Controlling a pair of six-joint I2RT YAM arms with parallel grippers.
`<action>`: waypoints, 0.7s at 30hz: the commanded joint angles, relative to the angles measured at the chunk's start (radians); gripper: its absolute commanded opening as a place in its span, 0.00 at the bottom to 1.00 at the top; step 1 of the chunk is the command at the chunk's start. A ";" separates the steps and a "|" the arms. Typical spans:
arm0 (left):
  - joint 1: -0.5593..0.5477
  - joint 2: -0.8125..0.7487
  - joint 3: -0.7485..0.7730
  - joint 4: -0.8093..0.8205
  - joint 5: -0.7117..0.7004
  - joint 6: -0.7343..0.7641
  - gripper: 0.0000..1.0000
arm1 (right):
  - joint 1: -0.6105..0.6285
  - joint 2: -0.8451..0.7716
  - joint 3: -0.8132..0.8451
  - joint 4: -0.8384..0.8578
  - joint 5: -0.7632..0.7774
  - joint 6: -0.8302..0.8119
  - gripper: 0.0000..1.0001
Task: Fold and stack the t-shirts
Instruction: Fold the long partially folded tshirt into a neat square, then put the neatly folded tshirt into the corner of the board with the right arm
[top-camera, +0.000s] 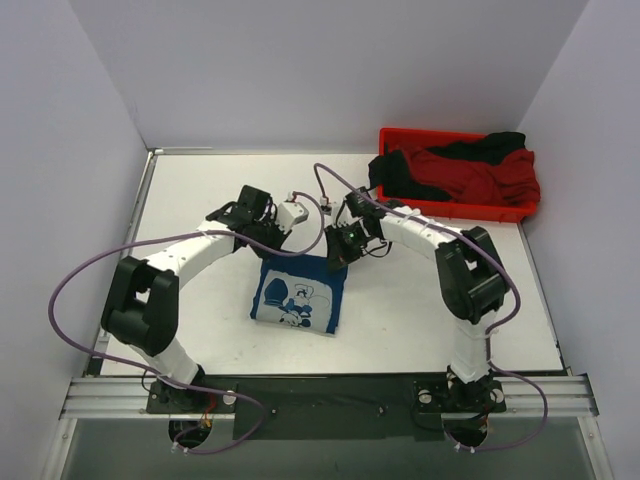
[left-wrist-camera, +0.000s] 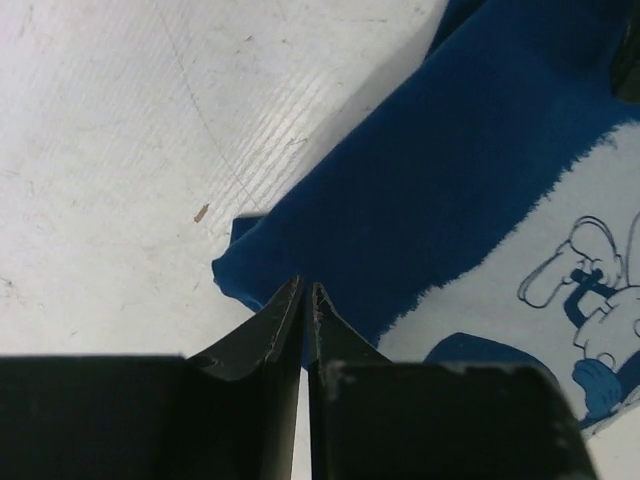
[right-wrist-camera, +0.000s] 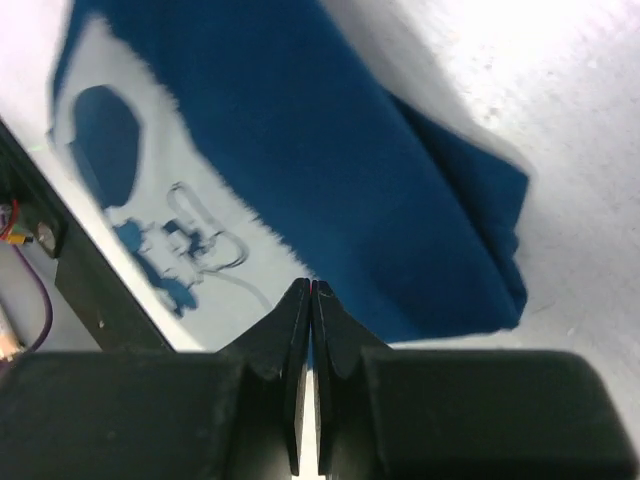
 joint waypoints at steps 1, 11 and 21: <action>0.050 0.044 -0.002 0.079 0.002 -0.049 0.15 | -0.040 0.091 -0.013 0.040 0.035 0.104 0.00; 0.057 0.066 -0.022 0.134 -0.060 -0.058 0.16 | -0.060 0.106 0.054 0.012 0.080 0.100 0.09; 0.141 -0.044 0.086 -0.193 -0.040 -0.416 0.56 | -0.107 -0.115 -0.118 -0.015 0.109 0.221 0.56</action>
